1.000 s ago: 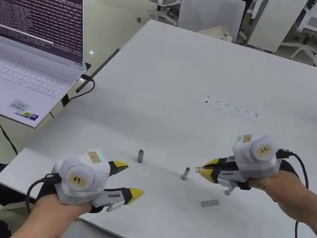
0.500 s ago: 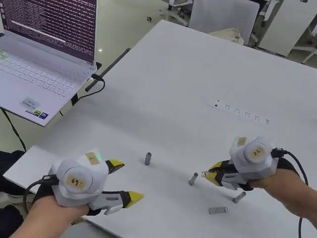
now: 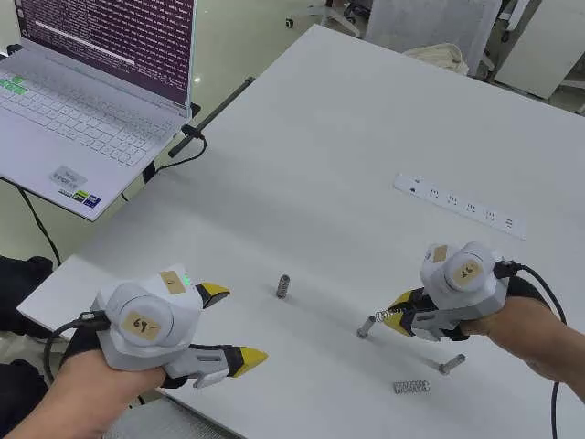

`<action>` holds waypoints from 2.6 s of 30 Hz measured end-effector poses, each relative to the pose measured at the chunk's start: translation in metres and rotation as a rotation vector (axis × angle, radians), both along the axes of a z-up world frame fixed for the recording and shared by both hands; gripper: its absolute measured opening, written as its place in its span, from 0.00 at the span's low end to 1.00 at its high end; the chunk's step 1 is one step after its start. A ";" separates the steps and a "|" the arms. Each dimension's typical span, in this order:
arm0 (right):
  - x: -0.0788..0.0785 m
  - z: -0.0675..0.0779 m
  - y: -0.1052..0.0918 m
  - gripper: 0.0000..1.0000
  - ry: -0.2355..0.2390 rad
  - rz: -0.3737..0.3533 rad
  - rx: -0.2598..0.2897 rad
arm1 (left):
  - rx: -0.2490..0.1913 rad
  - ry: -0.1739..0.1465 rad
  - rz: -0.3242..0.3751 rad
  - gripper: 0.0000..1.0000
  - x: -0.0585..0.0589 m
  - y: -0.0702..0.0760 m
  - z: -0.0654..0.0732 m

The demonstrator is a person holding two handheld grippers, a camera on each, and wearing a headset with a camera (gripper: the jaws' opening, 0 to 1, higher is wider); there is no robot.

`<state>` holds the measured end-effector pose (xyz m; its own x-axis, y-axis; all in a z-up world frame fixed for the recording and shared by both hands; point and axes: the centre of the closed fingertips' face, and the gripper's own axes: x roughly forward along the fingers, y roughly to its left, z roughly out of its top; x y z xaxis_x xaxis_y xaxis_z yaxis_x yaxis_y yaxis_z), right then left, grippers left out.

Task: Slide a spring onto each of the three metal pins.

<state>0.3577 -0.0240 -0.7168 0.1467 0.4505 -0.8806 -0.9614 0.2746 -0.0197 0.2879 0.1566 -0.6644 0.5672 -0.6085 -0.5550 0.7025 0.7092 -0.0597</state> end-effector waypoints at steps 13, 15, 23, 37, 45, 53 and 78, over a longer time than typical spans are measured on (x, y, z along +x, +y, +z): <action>0.003 -0.005 0.003 0.09 0.021 0.049 -0.034 | -0.001 0.011 0.012 0.56 0.001 0.005 -0.004; 0.002 -0.006 0.004 0.09 0.025 0.061 -0.039 | -0.003 0.013 0.014 0.56 0.001 0.006 -0.004; 0.001 -0.011 0.009 0.09 0.034 0.088 -0.060 | -0.008 0.014 0.025 0.56 0.004 0.010 -0.004; 0.002 -0.015 0.017 0.09 0.042 0.131 -0.091 | -0.009 0.018 0.039 0.56 0.004 0.015 -0.005; 0.002 -0.022 0.019 0.09 0.046 0.156 -0.111 | -0.012 0.020 0.043 0.56 0.003 0.015 -0.006; 0.002 -0.030 0.024 0.09 0.056 0.172 -0.123 | -0.012 0.023 0.045 0.56 0.003 0.015 -0.005; -0.002 -0.062 0.028 0.09 0.084 0.220 -0.180 | -0.009 0.032 0.060 0.55 0.007 0.022 -0.008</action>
